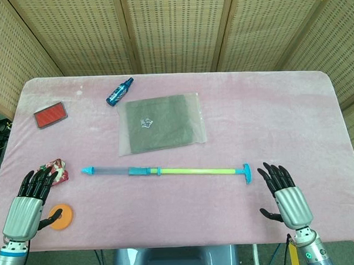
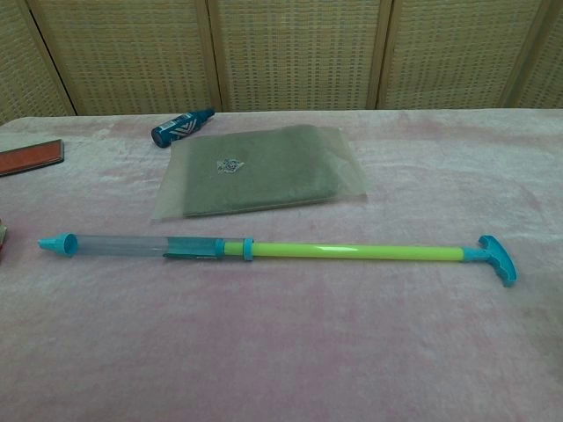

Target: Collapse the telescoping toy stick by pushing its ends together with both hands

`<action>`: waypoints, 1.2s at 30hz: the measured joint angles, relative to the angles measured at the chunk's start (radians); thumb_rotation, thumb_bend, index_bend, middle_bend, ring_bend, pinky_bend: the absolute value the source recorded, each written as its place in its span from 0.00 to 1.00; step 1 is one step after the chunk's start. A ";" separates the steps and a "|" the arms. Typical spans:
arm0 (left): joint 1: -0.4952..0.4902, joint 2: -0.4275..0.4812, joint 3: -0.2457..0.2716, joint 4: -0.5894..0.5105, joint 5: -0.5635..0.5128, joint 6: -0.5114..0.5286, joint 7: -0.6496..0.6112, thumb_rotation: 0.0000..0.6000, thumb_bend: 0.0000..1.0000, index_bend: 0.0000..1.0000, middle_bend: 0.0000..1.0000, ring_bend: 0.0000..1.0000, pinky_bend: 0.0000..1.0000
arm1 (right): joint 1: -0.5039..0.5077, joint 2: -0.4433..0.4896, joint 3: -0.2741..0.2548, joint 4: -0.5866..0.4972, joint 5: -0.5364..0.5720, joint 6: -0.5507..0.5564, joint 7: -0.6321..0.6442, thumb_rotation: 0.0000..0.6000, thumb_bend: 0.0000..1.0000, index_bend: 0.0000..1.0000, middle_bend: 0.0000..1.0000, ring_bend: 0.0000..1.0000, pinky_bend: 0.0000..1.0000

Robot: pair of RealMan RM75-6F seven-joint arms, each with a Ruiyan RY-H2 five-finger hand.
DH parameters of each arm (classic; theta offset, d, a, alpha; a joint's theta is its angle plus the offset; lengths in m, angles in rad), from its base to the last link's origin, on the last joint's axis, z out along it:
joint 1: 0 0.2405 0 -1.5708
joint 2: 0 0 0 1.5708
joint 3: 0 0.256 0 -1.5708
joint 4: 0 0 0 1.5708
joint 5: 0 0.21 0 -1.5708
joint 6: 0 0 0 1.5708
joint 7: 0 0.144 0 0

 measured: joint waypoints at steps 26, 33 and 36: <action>0.006 0.012 -0.011 -0.008 0.006 -0.021 -0.013 1.00 0.19 0.00 0.00 0.00 0.00 | -0.008 0.002 0.008 -0.017 -0.019 -0.028 -0.006 1.00 0.18 0.01 0.00 0.00 0.05; 0.007 0.015 -0.022 0.004 -0.017 -0.030 -0.029 1.00 0.19 0.00 0.00 0.00 0.00 | -0.003 -0.018 0.017 -0.020 -0.002 -0.057 -0.038 1.00 0.18 0.11 0.06 0.02 0.20; 0.010 0.019 -0.024 0.000 -0.020 -0.028 -0.028 1.00 0.19 0.00 0.00 0.00 0.00 | 0.008 -0.042 0.040 -0.024 0.005 -0.063 -0.057 1.00 0.18 0.21 0.29 0.22 0.35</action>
